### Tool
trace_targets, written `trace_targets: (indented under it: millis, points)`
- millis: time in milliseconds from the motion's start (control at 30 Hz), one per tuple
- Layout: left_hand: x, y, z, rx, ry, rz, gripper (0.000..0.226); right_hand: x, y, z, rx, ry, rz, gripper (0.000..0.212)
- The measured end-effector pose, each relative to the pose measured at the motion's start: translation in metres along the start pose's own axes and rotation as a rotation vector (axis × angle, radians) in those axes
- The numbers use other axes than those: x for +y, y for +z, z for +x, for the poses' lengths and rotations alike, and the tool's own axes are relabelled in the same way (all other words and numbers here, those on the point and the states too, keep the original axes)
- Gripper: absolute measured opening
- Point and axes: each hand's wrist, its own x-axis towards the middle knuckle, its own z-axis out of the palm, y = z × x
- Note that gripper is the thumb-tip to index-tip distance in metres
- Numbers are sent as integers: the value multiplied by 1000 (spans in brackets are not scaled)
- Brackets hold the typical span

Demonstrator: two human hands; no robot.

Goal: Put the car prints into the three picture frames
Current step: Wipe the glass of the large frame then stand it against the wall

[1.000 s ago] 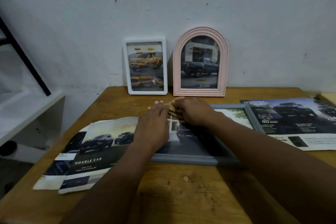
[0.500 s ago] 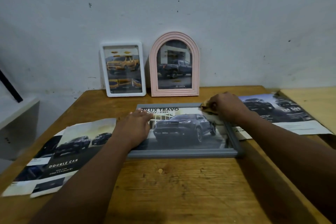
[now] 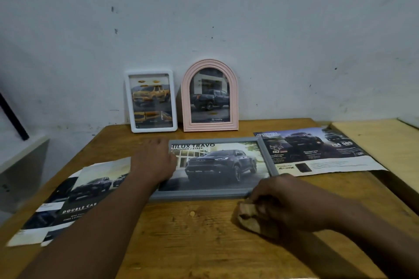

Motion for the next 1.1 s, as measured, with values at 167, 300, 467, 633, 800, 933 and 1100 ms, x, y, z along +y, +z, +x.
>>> trace_targets:
  millis: [167, 300, 467, 633, 800, 933, 1100]
  points:
    - [-1, -12, -11, -114, -90, -7, 39, -4, 1, 15, 113, 50, 149, 19]
    - [6, -13, -16, -174, -152, -72, 29, 30, -3, 51, 371, 376, 46, 47]
    - [15, -12, -14, -172, -196, -132, 30, 45, 2, 88, 328, 574, 130, 61]
    - [14, -13, -12, -178, -233, -194, 32, 50, 9, 104, 353, 734, 60, 76]
    - [16, -13, -13, -156, -247, -288, 23, 56, 11, 106, 380, 722, 186, 62]
    - [15, -15, -13, -115, -277, -405, 30, 57, 2, 104, 486, 733, 382, 58]
    - [24, -27, -12, 72, -261, -622, 47, 49, -22, 91, 731, 621, 511, 53]
